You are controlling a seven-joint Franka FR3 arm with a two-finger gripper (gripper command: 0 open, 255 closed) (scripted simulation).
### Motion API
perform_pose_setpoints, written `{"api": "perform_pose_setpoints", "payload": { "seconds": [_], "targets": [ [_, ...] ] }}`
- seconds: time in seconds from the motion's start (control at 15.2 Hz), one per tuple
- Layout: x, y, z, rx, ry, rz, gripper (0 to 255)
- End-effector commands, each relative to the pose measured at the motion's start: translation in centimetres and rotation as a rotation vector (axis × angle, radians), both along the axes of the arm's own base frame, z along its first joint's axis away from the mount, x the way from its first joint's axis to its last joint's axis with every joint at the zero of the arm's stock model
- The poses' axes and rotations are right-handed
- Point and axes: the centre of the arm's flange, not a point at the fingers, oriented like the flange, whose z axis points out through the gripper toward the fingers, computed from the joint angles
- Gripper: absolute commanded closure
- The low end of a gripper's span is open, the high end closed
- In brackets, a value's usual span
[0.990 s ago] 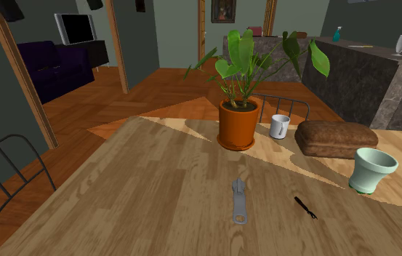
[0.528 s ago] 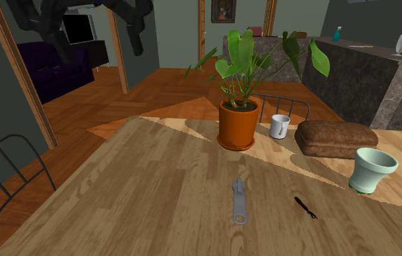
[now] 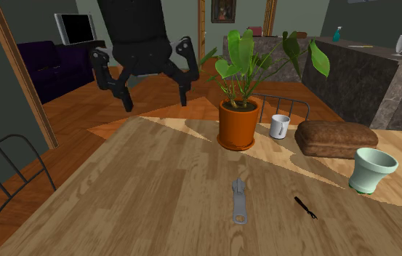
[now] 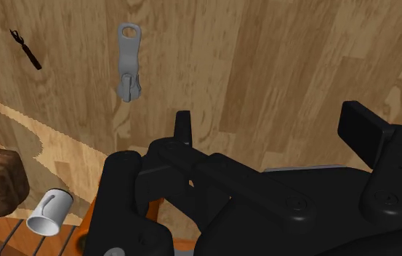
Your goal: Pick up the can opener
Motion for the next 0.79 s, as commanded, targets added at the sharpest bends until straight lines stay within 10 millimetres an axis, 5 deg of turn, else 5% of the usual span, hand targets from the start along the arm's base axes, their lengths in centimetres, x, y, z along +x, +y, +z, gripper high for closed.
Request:
{"api": "perform_pose_setpoints", "payload": {
  "seconds": [0.0, 0.73],
  "targets": [
    [0.7, -1.7, -1.8, 0.004, -0.001, 0.001, 0],
    [4.3, -10.0, -13.4, 0.033, 0.007, 0.005, 0]
  ]
}}
